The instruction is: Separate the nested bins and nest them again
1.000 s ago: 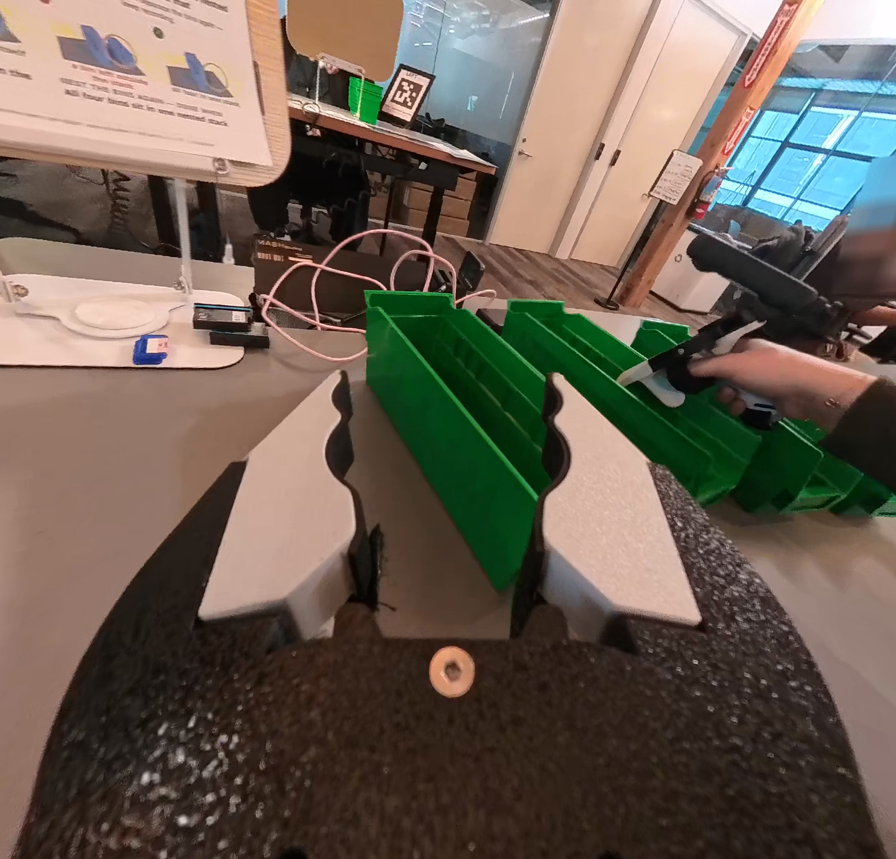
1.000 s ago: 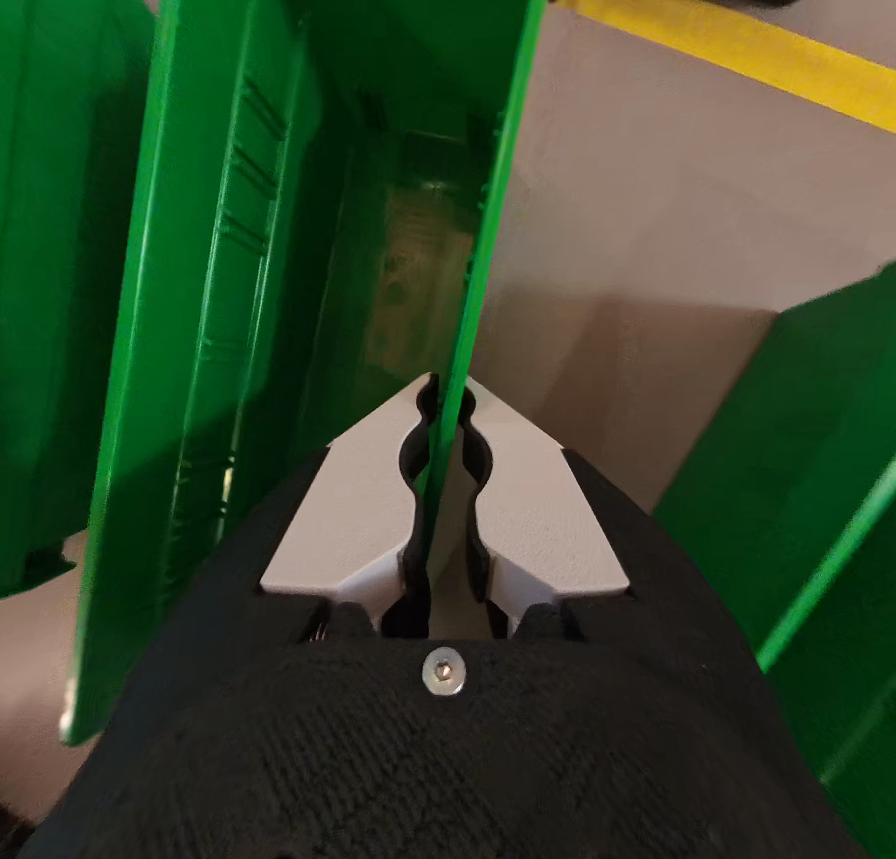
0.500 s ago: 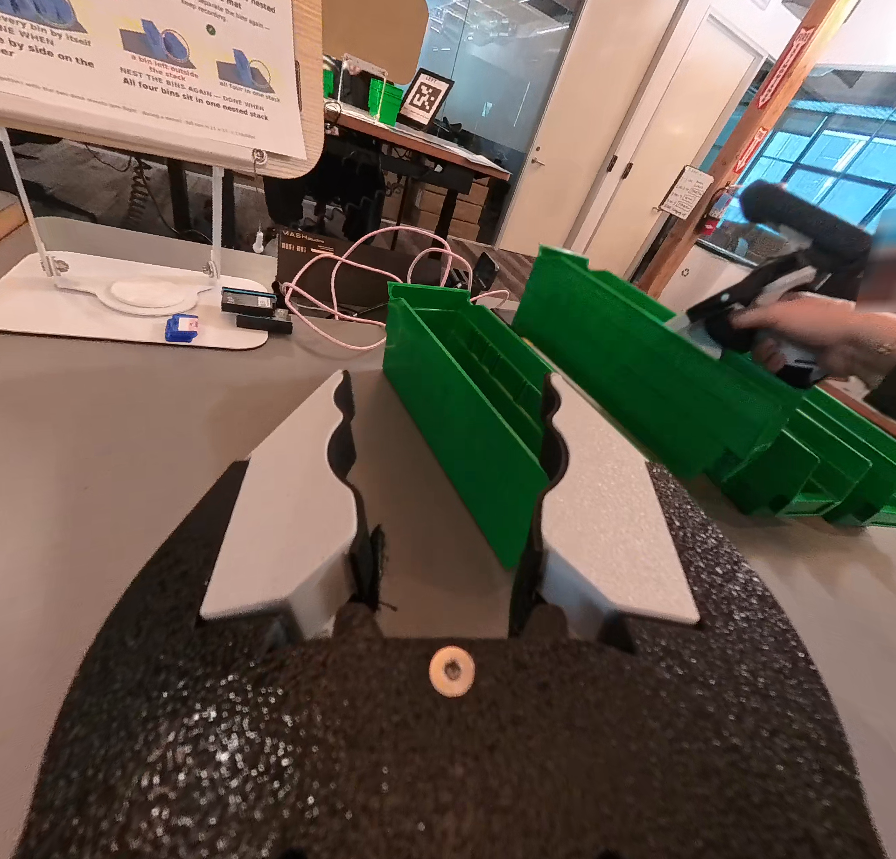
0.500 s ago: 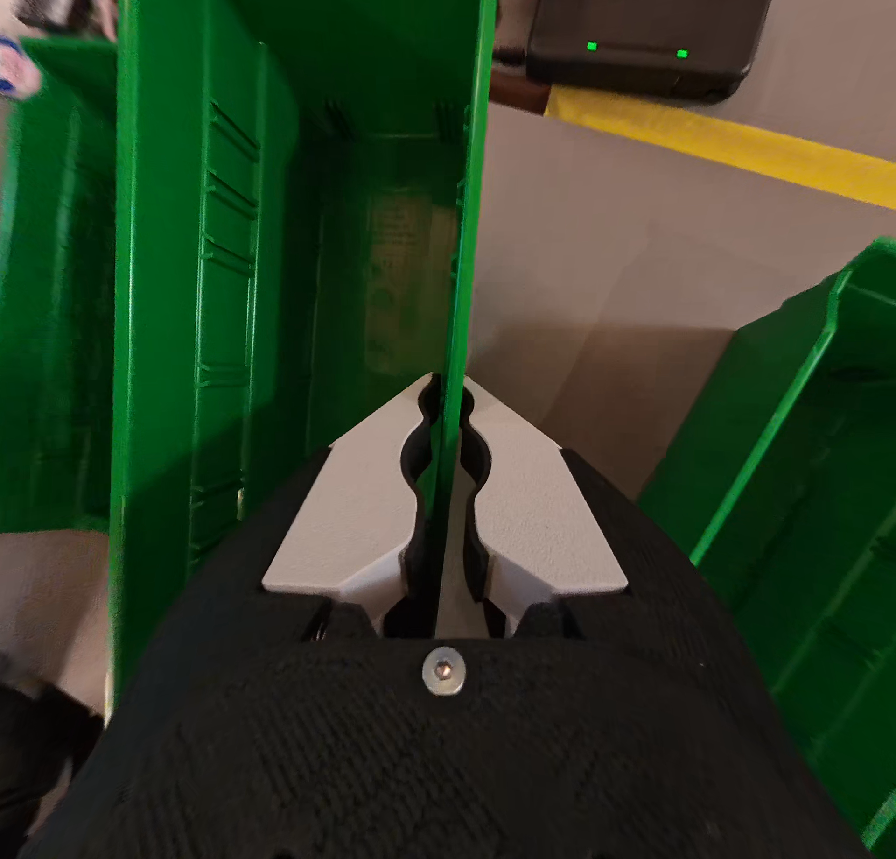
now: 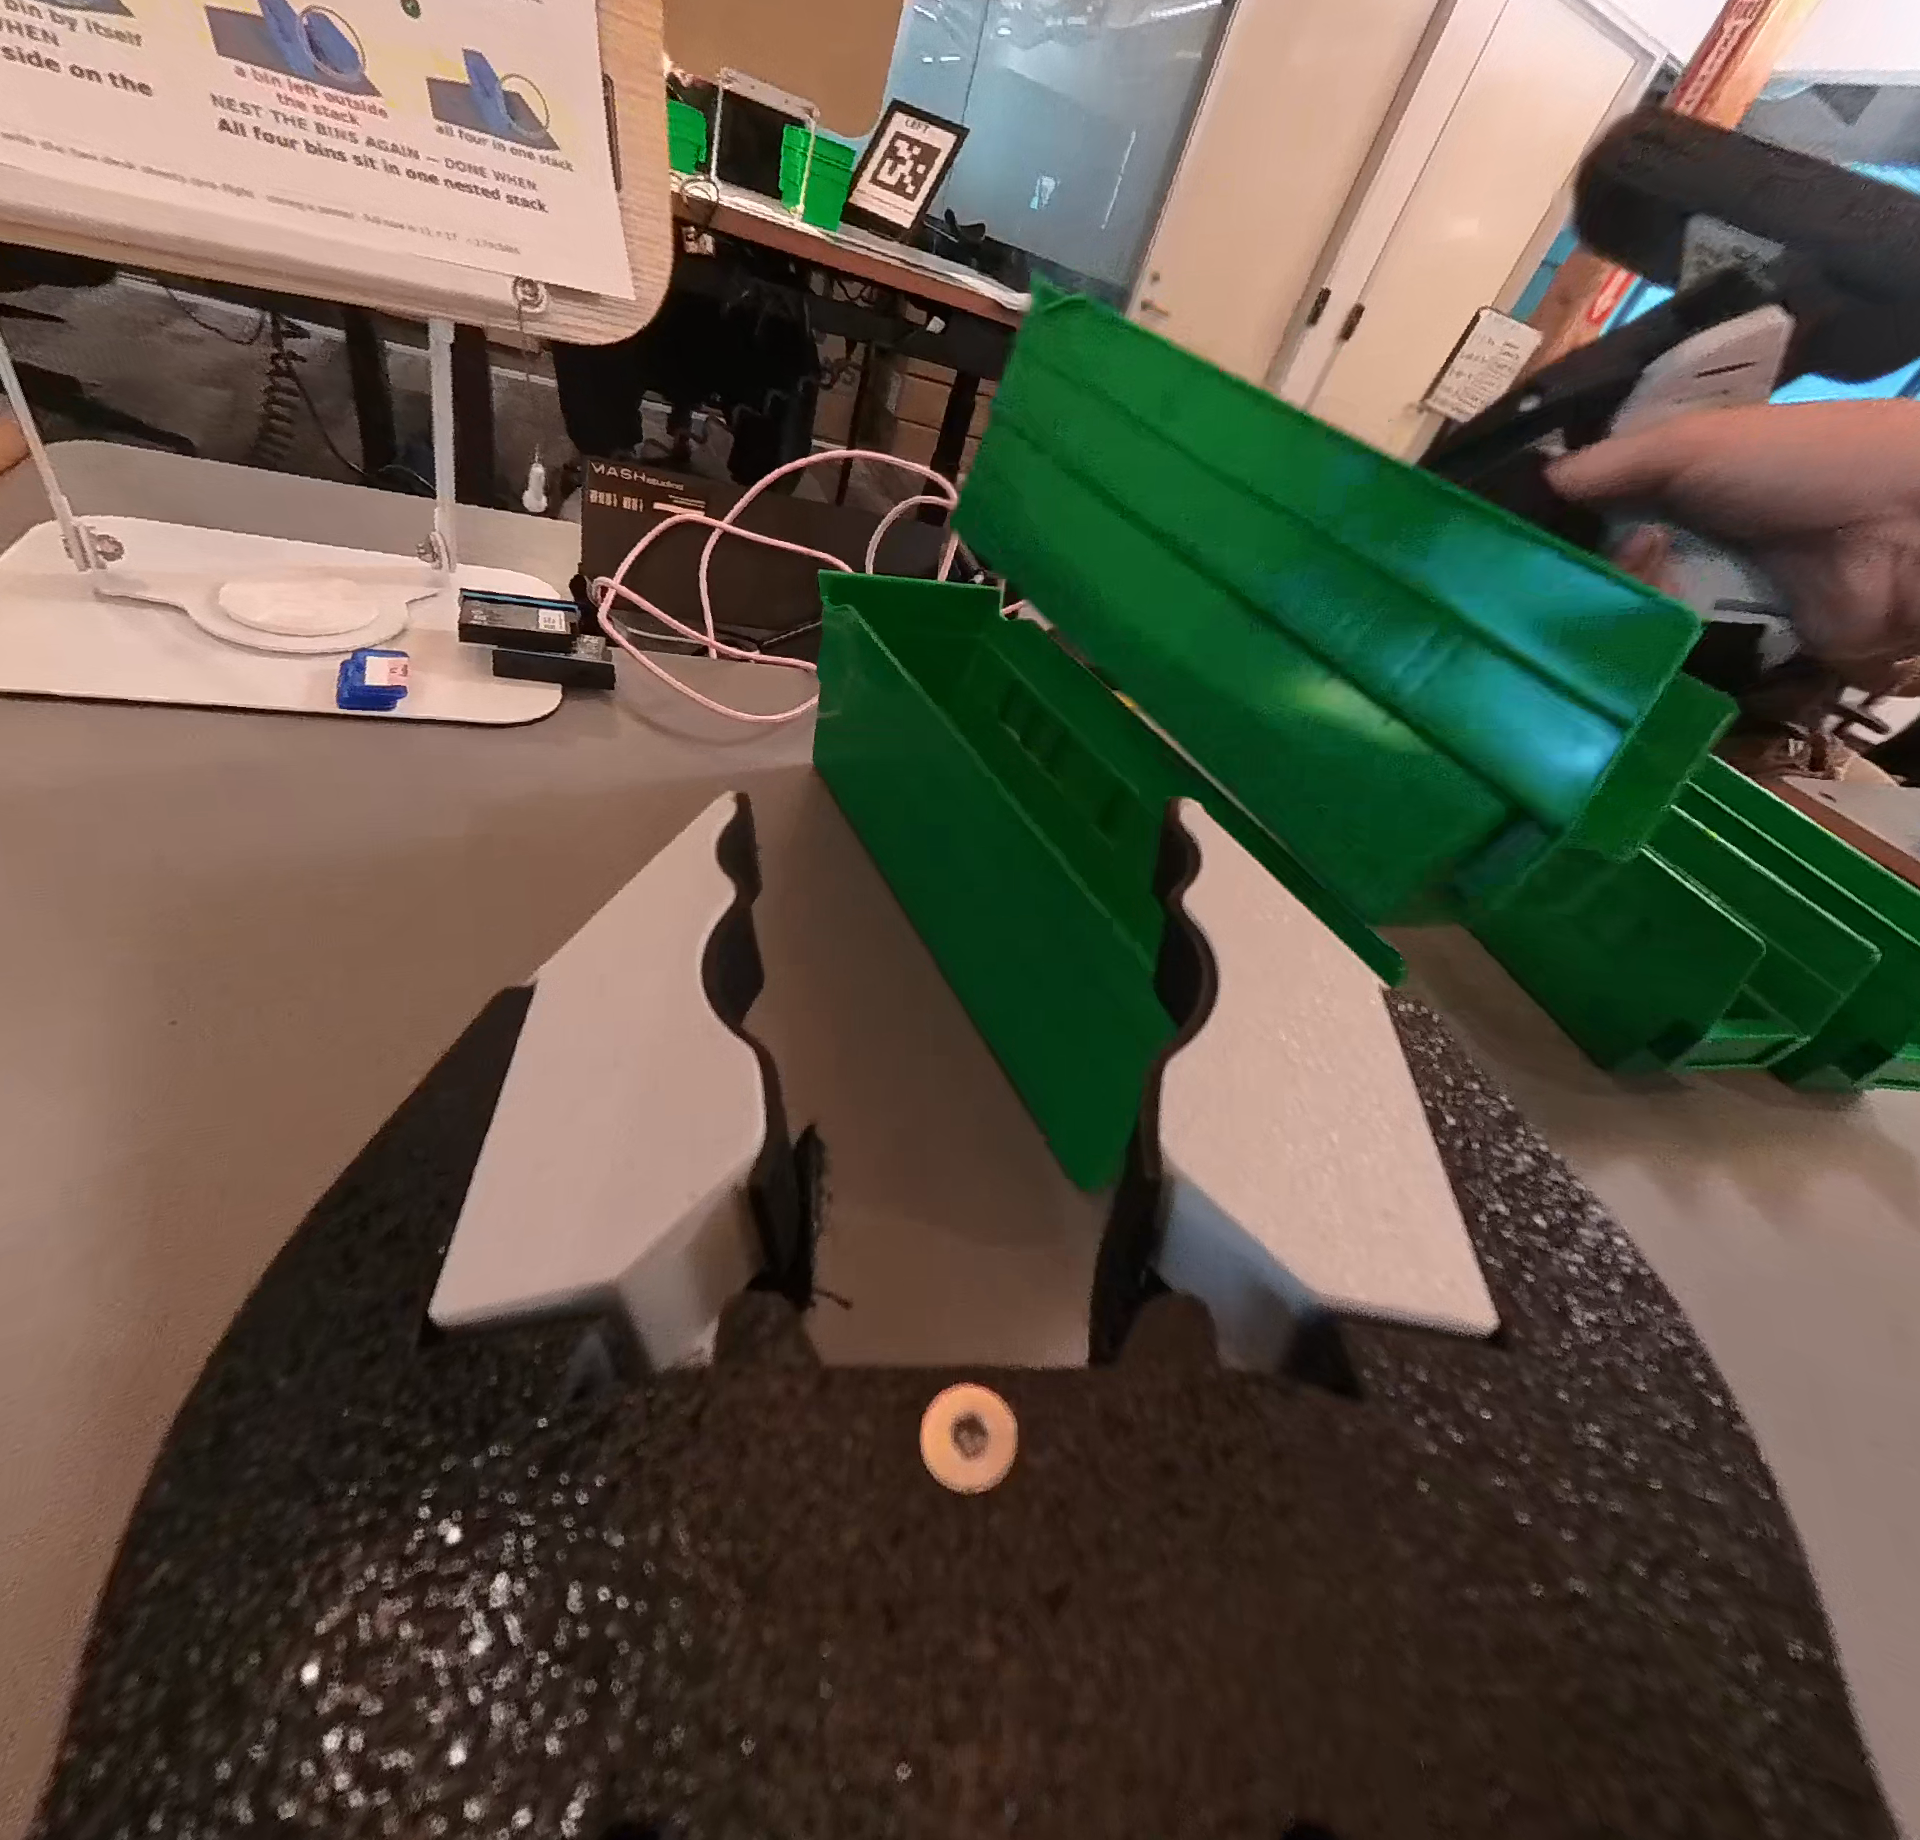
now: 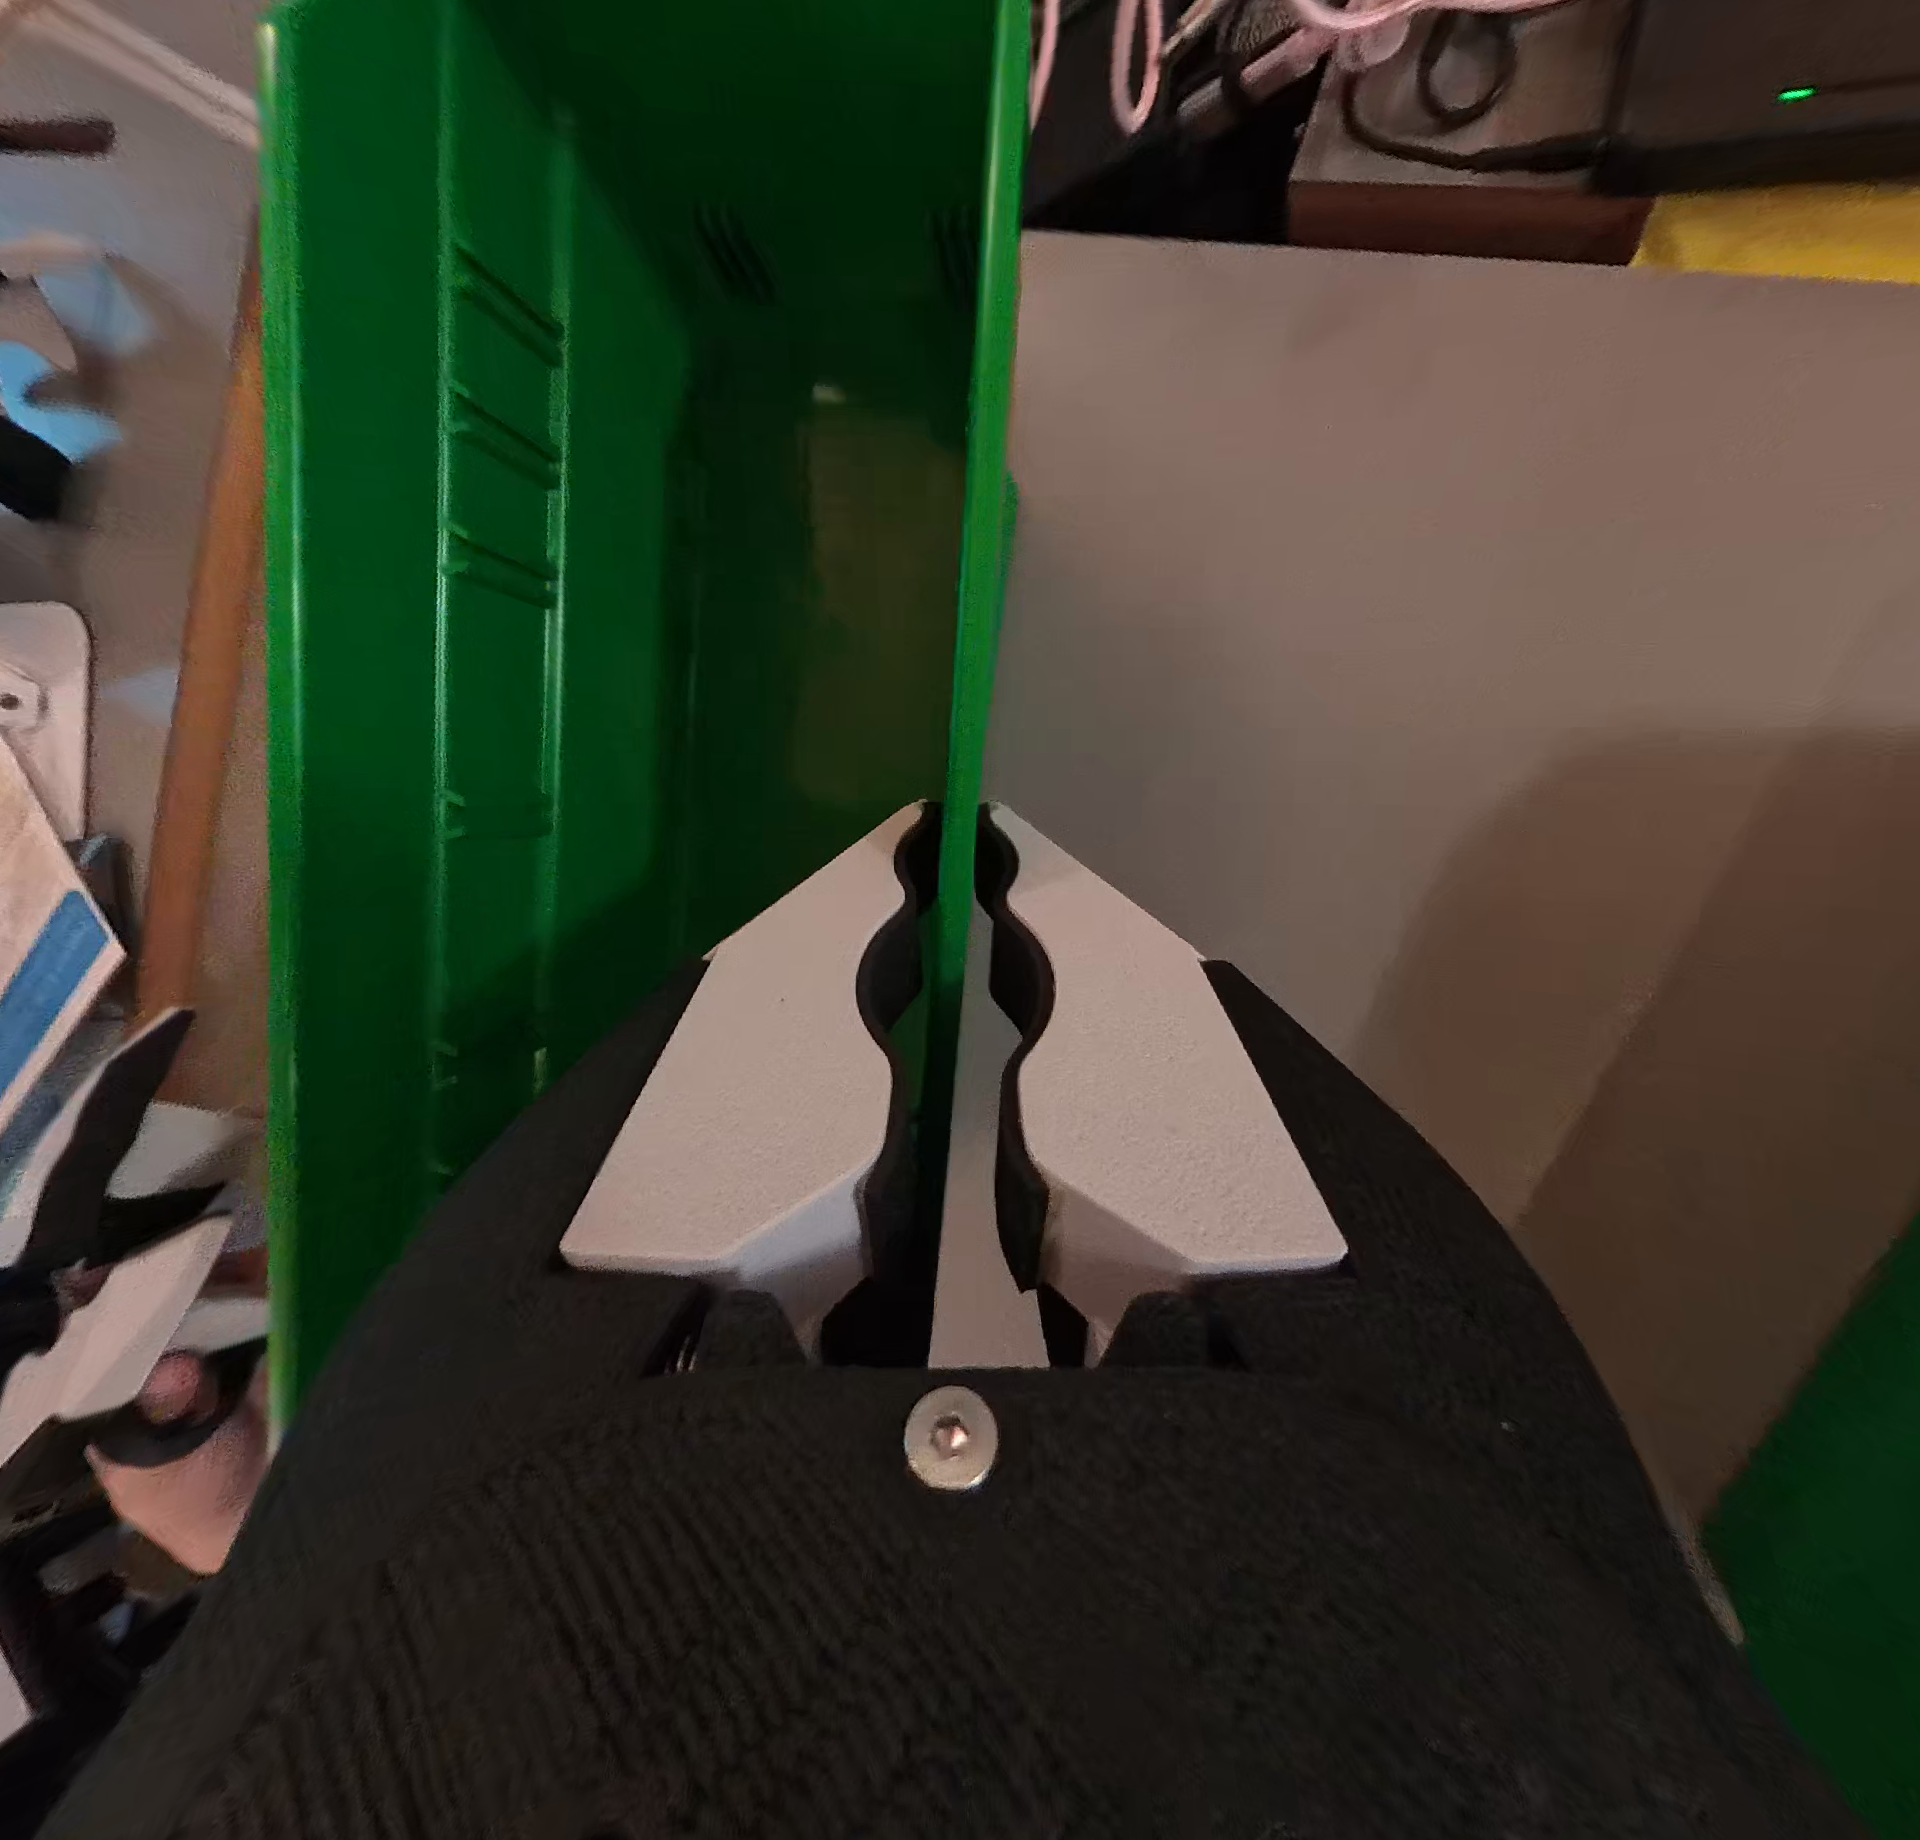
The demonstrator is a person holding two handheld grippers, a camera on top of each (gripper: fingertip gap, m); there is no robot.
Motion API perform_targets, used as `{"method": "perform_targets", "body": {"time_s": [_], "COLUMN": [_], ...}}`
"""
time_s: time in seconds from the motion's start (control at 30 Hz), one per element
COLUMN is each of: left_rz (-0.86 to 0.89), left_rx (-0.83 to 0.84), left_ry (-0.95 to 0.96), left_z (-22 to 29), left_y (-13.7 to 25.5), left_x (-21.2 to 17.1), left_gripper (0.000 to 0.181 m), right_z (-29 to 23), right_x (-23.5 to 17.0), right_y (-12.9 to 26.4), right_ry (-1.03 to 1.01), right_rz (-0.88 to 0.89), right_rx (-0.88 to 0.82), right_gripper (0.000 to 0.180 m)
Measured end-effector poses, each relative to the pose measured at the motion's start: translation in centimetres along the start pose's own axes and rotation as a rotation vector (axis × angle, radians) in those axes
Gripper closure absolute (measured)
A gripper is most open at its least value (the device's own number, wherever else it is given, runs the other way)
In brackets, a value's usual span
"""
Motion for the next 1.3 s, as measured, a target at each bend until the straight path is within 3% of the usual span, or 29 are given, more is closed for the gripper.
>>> {"method": "perform_targets", "body": {"time_s": [0.17,0.37,0.77,1.07,1.3], "left_rz": [0.013,0.025,0.032,0.02,0.02], "left_rx": [-0.013,-0.015,-0.017,-0.026,-0.032], "left_ry": [-0.018,-0.012,-0.018,-0.028,-0.032], "left_z": [0.7,0.6,0.7,1.2,1.4], "left_y": [0.2,0.5,0.6,0.4,0.3], "left_x": [0.5,0.8,1.0,0.8,0.9], "left_gripper": [0.105,0.106,0.106,0.105,0.105], "right_z": [-2.6,-4.9,-3.8,-3.2,-3.3], "right_x": [-1.2,-1.9,-2.8,-3.8,-3.8], "right_y": [-1.6,-2.2,-3.7,-4.6,-5.5], "right_ry": [0.08,0.035,-0.065,0.0,0.003], "right_rz": [-0.016,-0.047,-0.008,-0.023,0.0], "right_rx": [-0.06,-0.018,-0.081,-0.2,-0.202], "right_gripper": [0.174,0.174,0.175,0.173,0.173]}}
Point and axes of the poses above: each gripper's, where its closed fingertips meet, y back along the fingers, x out of its top, z = x × y across the jaws, the point moved 2 cm from there along y, back along the fingers, and after that the axes turned 12 degrees about -y, right-handed, at the moved point
